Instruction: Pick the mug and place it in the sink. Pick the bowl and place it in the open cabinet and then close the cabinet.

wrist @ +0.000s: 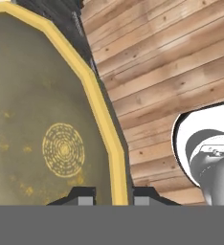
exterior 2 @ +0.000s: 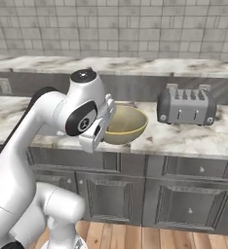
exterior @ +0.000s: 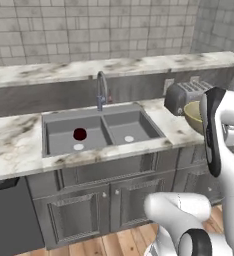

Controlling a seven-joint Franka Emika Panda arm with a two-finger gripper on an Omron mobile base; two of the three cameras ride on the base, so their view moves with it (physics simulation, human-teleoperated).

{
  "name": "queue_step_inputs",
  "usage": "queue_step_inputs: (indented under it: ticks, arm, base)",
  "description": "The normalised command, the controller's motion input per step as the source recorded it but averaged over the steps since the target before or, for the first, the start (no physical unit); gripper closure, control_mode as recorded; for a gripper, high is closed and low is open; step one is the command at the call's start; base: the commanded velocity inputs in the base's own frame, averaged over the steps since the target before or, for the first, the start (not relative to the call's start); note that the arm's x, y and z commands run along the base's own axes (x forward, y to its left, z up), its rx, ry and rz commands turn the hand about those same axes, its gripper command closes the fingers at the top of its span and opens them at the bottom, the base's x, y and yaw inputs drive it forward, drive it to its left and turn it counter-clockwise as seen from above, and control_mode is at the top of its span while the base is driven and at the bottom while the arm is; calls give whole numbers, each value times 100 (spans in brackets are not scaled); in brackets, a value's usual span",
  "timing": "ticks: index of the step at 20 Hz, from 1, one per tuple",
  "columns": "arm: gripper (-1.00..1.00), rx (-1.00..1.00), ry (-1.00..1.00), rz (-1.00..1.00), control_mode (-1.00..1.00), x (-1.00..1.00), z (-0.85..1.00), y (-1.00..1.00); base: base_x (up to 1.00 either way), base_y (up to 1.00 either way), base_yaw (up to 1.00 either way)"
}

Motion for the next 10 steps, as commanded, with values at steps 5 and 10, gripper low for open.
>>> queue_step_inputs:
  ticks: [5,10]
  arm:
    - [100,0,0,0,100,0,0,0]
    - [100,0,0,0,100,0,0,0]
  base:
    - [-87,48,-27]
    - [-8,25,-52]
